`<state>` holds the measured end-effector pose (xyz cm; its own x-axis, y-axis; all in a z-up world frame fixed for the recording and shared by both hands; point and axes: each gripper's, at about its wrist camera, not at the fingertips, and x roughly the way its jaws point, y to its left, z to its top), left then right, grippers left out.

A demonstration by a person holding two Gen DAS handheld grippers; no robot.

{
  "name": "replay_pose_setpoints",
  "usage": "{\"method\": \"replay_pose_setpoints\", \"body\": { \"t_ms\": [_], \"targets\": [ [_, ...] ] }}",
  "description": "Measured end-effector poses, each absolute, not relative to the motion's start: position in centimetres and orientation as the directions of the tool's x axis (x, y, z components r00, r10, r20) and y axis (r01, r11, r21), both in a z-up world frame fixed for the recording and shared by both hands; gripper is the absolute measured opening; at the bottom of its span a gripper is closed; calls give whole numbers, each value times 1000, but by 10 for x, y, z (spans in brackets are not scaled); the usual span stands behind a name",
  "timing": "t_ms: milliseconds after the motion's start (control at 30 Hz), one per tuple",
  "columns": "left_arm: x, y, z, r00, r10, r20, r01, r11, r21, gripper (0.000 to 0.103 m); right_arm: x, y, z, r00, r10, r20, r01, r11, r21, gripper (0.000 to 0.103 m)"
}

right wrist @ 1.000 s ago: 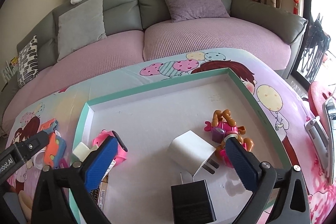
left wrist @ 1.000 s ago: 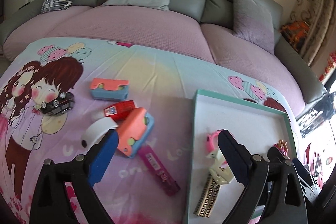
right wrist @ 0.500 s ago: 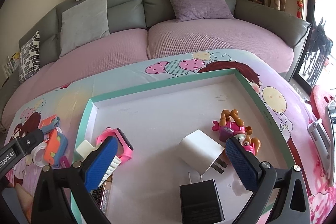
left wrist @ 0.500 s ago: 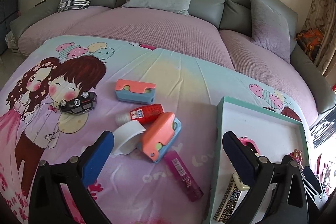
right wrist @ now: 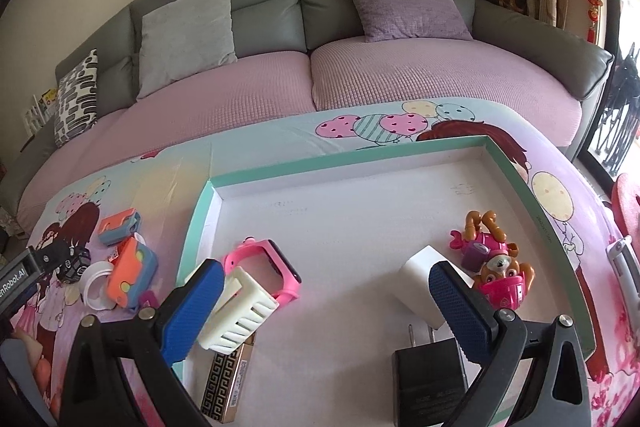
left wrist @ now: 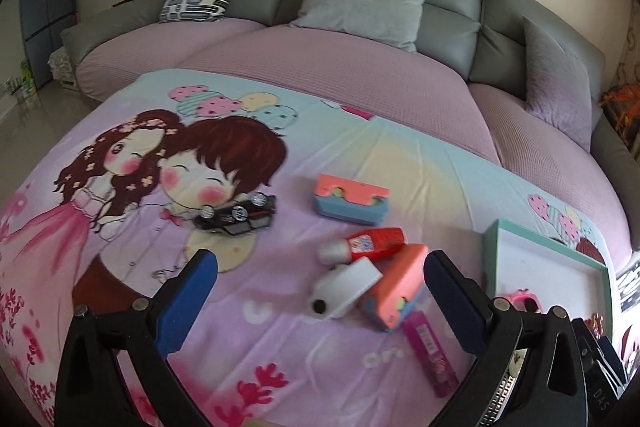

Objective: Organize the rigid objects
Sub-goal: 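Withdraw both tools from the tray back toward the remaining objects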

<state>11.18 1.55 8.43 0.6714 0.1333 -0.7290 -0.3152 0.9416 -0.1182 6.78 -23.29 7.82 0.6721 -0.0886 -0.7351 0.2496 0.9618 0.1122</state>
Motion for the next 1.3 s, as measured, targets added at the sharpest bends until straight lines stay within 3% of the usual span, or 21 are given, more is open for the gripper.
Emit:
{"method": "replay_pose_setpoints", "body": {
  "t_ms": [433, 667, 1033, 1300],
  "targets": [
    [91, 79, 93, 673, 233, -702, -465, 871, -157, 103, 76, -177, 86, 713, 58, -699, 99, 978, 181, 103],
    [84, 98, 92, 701, 202, -683, -463, 858, -222, 103, 82, -142, 84, 712, 119, -692, 12, 983, 181, 103],
    [84, 114, 81, 662, 213, -719, -466, 868, -171, 103, 90, -102, 66, 662, 178, -728, -80, 982, 169, 98],
    [95, 94, 71, 633, 163, -757, -374, 920, -115, 103, 92, -99, 55, 625, 188, -758, -88, 981, 170, 82]
  ]
}}
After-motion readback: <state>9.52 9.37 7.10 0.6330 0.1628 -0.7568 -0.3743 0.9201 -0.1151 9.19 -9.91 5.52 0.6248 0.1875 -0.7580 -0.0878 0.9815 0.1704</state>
